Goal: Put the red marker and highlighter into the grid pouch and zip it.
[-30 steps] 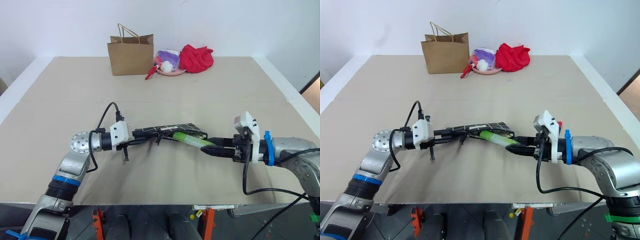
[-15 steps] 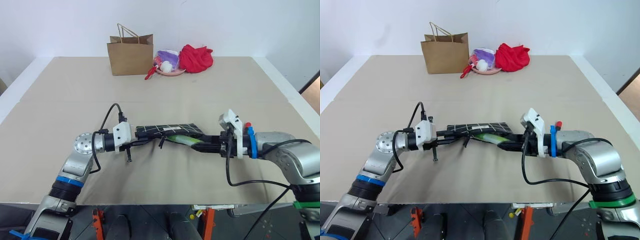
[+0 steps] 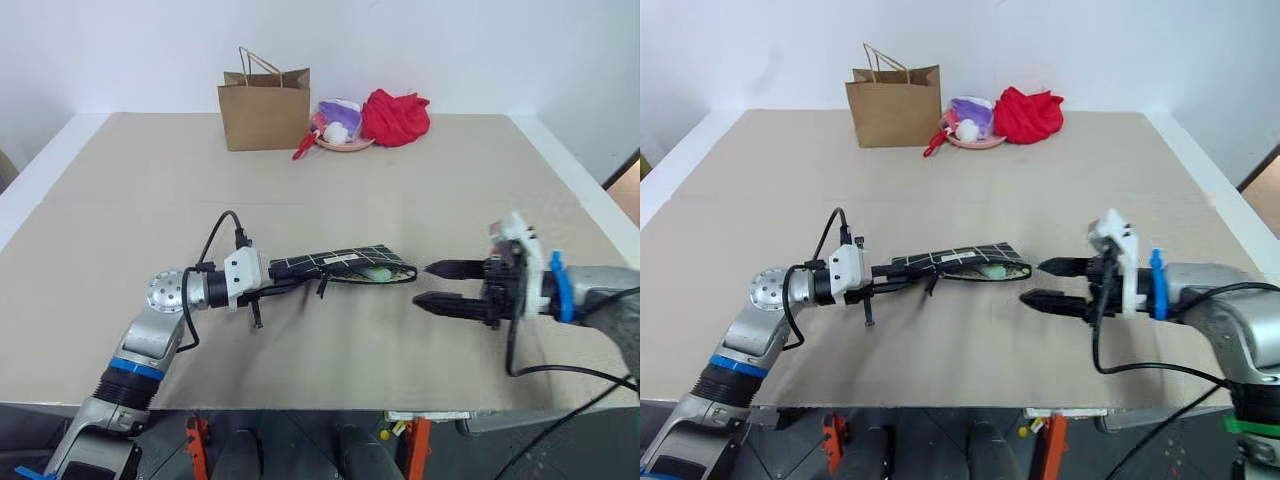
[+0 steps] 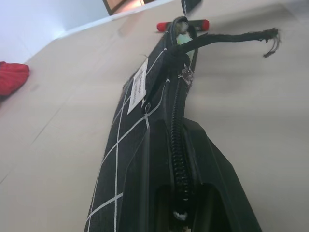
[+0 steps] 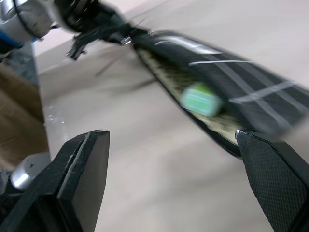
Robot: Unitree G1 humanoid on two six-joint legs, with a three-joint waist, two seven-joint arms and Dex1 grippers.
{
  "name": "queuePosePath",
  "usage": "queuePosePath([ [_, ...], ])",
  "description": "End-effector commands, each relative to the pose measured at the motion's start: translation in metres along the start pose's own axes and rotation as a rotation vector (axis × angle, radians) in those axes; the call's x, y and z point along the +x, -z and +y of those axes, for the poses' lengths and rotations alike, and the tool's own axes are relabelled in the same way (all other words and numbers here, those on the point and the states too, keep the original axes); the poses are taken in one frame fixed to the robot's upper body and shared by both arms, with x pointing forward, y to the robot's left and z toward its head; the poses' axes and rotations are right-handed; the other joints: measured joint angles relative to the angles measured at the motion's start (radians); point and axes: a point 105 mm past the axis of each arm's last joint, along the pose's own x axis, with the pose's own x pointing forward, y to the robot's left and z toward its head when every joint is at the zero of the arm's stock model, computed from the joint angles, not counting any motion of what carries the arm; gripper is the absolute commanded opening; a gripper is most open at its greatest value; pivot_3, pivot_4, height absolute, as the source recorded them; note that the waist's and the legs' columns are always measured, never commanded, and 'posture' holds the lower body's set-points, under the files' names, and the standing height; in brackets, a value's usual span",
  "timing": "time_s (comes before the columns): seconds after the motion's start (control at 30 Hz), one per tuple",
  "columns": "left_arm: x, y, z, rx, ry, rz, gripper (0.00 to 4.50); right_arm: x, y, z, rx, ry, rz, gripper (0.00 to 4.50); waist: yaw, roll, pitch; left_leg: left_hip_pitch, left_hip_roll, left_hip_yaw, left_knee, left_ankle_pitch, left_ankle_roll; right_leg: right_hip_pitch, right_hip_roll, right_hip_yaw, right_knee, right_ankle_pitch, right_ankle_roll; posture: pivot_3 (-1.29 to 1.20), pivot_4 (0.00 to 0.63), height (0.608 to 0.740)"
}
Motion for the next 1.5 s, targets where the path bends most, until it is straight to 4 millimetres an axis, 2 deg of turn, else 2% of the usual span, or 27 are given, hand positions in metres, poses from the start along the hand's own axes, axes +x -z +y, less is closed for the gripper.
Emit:
queuePosePath([
  [0.03,-0.004,-0.012,0.006,0.036,-0.020,-0.028,0.00,-0.033,0.001,-0.030,0.008,0.272,-0.051,4.45,0.000,0.000,0.000,0.000,0.000,0.000,0.000,0.000,0.000,0.000,0.000,0.000,0.000,0.000,0.000,0.00,0.150,0.740],
  [0.13,-0.003,-0.012,0.006,0.035,-0.017,-0.027,0.00,-0.047,0.021,-0.057,-0.003,0.580,-0.021,4.45,0.000,0.000,0.000,0.000,0.000,0.000,0.001,0.000,0.000,0.001,0.000,0.000,0.000,0.000,0.000,0.00,0.150,0.740],
  [0.3,0.001,-0.013,0.007,0.035,-0.010,-0.035,0.00,-0.051,0.062,-0.083,0.078,1.036,-0.010,4.45,-0.003,0.000,-0.001,0.000,0.000,-0.001,0.001,0.000,0.000,0.000,0.001,0.000,0.001,0.001,0.000,0.00,0.150,0.740],
  [0.47,0.002,-0.013,0.009,0.038,-0.009,-0.037,0.00,-0.041,0.076,-0.091,0.196,1.235,-0.095,4.45,-0.005,0.001,-0.001,0.000,-0.001,-0.001,0.001,0.001,-0.001,0.000,0.000,0.000,0.000,0.001,0.000,0.00,0.150,0.740],
  [0.63,0.002,-0.014,0.009,0.041,-0.008,-0.037,0.00,-0.035,0.098,-0.096,0.232,1.333,-0.047,4.45,-0.005,0.001,-0.001,0.000,-0.001,-0.001,0.001,0.001,-0.001,0.001,0.000,0.000,0.000,0.002,0.000,0.00,0.150,0.740],
  [0.73,0.001,-0.014,0.009,0.042,-0.011,-0.037,0.00,-0.035,0.106,-0.093,0.219,1.365,0.000,3.63,-0.004,0.001,-0.001,0.000,-0.001,-0.001,0.001,0.001,-0.001,0.001,0.000,0.000,0.000,0.002,0.000,0.00,0.150,0.740],
  [0.9,0.000,-0.014,0.010,0.043,-0.018,-0.035,0.00,-0.027,0.113,-0.084,0.213,1.340,0.014,1.01,0.003,0.000,-0.002,0.000,-0.001,-0.002,0.001,0.001,-0.001,0.002,0.000,0.000,0.000,0.001,0.000,0.00,0.150,0.740],
  [0.93,0.000,-0.014,0.010,0.043,-0.017,-0.034,0.00,-0.026,0.115,-0.083,0.228,1.339,0.014,0.61,0.003,0.000,-0.002,0.000,-0.001,-0.002,0.001,0.001,-0.001,0.002,0.000,0.000,0.000,0.001,0.000,0.00,0.150,0.740],
  [1.03,0.000,-0.013,0.010,0.043,-0.015,-0.033,0.00,-0.024,0.115,-0.081,0.246,1.348,0.013,0.59,0.002,-0.001,-0.003,0.000,-0.001,-0.002,0.000,0.001,-0.001,0.002,0.000,-0.001,0.000,0.000,-0.001,0.00,0.150,0.740],
  [1.1,0.001,-0.013,0.011,0.044,-0.017,-0.033,0.00,-0.022,0.111,-0.079,0.244,1.333,-0.007,0.59,0.002,-0.001,-0.003,0.000,-0.001,-0.002,0.000,0.001,-0.001,0.002,0.000,-0.001,0.000,0.000,-0.001,0.00,0.150,0.740],
  [1.2,0.001,-0.013,0.012,0.046,-0.019,-0.033,0.00,-0.013,0.078,-0.074,0.116,1.201,-0.089,0.59,0.000,-0.001,-0.003,0.000,-0.001,-0.002,0.000,0.001,-0.001,0.002,0.000,-0.001,0.000,0.000,-0.002,0.00,0.150,0.740],
  [1.23,0.002,-0.013,0.012,0.047,-0.017,-0.034,0.00,-0.008,0.055,-0.069,0.003,1.088,-0.132,0.59,0.000,0.000,-0.002,0.000,-0.001,-0.002,0.000,0.001,-0.001,0.002,0.000,-0.001,0.000,0.000,-0.002,0.00,0.150,0.740],
  [1.33,0.002,-0.013,0.011,0.048,-0.011,-0.035,0.00,0.002,0.014,-0.050,-0.206,0.819,-0.184,0.59,-0.006,0.003,0.000,0.000,-0.001,-0.002,0.000,0.001,-0.001,0.001,-0.001,0.000,0.000,0.000,-0.002,0.00,0.150,0.740],
  [1.4,0.002,-0.013,0.011,0.049,-0.006,-0.034,0.00,0.004,-0.007,-0.036,-0.275,0.622,-0.216,0.59,-0.009,0.004,0.001,0.001,-0.001,-0.002,0.000,0.001,-0.001,0.001,0.000,0.000,0.000,0.000,-0.001,0.00,0.150,0.740],
  [1.5,0.003,-0.013,0.012,0.050,-0.004,-0.036,0.00,0.002,-0.021,-0.018,-0.336,0.401,-0.212,0.59,-0.007,0.004,0.001,0.001,-0.001,-0.002,0.000,0.001,-0.001,0.002,0.000,-0.001,0.000,0.001,0.000,0.00,0.150,0.740],
])
